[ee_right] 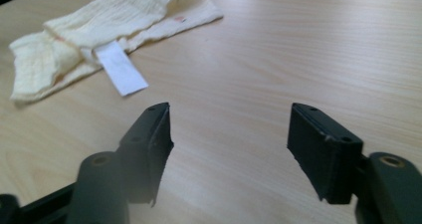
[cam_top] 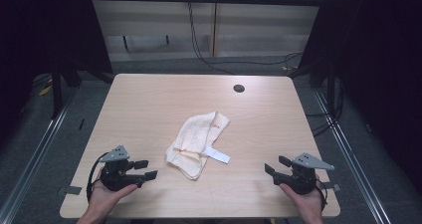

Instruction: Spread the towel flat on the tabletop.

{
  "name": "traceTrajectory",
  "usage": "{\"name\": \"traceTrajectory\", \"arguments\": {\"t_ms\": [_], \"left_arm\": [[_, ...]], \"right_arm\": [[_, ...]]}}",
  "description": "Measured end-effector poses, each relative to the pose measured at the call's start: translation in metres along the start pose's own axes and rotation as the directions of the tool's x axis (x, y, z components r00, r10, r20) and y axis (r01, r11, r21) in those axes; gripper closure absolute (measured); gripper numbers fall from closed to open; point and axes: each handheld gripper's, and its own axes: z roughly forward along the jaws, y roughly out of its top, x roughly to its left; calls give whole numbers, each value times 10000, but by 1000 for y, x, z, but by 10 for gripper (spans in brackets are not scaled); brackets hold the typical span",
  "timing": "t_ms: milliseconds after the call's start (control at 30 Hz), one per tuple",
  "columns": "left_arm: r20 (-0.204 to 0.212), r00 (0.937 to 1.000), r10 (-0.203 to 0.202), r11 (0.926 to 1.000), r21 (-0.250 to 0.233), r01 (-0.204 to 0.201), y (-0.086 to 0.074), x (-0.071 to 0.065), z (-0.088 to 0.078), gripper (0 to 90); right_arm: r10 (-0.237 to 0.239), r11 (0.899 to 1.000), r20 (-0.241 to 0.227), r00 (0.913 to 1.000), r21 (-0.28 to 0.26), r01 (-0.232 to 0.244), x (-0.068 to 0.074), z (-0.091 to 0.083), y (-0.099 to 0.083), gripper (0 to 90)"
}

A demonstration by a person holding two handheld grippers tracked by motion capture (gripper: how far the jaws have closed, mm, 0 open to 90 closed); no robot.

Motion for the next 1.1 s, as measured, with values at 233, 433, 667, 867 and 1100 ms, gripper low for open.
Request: {"name": "traceTrajectory", "arguments": {"t_ms": [233,433,667,867,1100], "left_arm": [[122,9999,3,10000,-80,-2,0,-3,0,465],[274,9996,-91,10000,5,91,2,-3,3,453],[450,9978,479,9987,142,-486,8,-12,10,436],[541,9937,983,9950,144,-992,22,-17,18,463],[853,9917,966,9953,30,-973,35,-15,22,549]], "right_arm": [[136,9999,-186,9997,101,-134,0,-1,0,328],[90,9988,-535,9985,487,-64,-2,-4,-1,311],[128,9997,-1048,9944,242,-103,7,-3,6,297],[92,9992,-1274,9918,396,-42,9,-5,4,303],[-11,9994,-1237,9923,334,52,13,-5,6,302]]}}
